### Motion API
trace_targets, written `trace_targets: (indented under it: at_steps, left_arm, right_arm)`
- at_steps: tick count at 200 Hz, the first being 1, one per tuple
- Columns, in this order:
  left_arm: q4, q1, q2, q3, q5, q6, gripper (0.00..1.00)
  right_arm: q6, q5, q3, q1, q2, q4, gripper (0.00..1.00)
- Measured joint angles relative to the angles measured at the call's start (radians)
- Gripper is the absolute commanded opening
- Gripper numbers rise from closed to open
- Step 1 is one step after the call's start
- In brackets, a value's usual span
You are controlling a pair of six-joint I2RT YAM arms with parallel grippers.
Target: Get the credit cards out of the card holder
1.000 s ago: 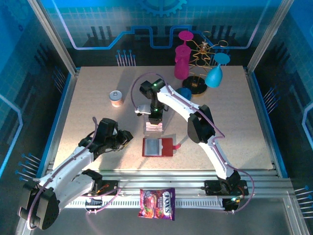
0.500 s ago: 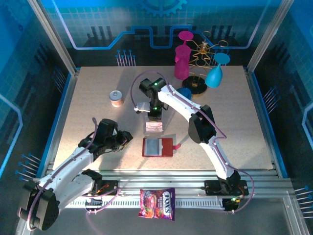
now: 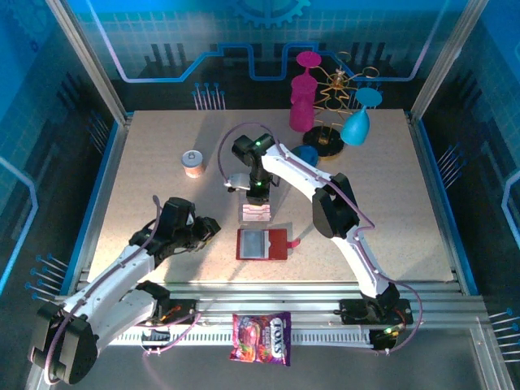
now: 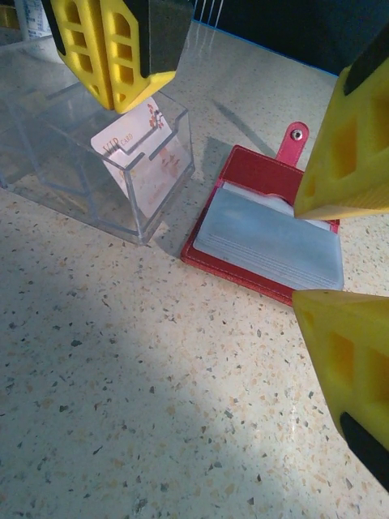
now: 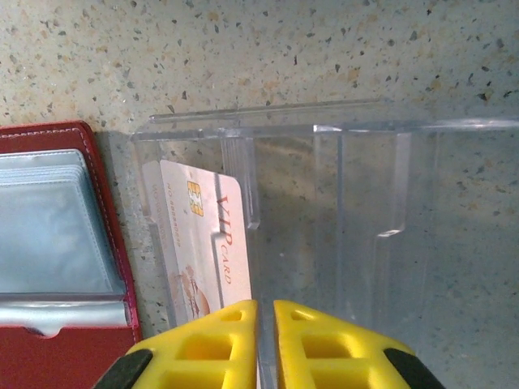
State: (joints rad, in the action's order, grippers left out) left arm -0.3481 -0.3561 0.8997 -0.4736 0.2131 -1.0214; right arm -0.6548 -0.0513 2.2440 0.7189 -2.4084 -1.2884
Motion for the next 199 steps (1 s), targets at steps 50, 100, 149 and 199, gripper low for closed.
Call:
trace_targets:
  at_steps: [50, 100, 149, 199]
  left_arm:
    - [0.000, 0.000, 0.000, 0.000, 0.000, 0.000, 0.30]
    - [0.011, 0.000, 0.014, 0.011, 0.004, 0.000, 0.30]
    - [0.049, 0.000, 0.081, 0.012, 0.037, 0.000, 0.30]
    - [0.105, -0.006, 0.185, 0.011, 0.071, 0.003, 0.30]
  right_arm:
    - [0.001, 0.007, 0.000, 0.000, 0.002, 0.000, 0.19]
    - [0.045, 0.018, -0.037, 0.000, 0.072, 0.034, 0.20]
    - [0.200, 0.006, -0.318, 0.000, 0.318, 0.194, 0.20]
    - [0.447, -0.009, -0.600, 0.001, 0.533, 0.376, 0.18]
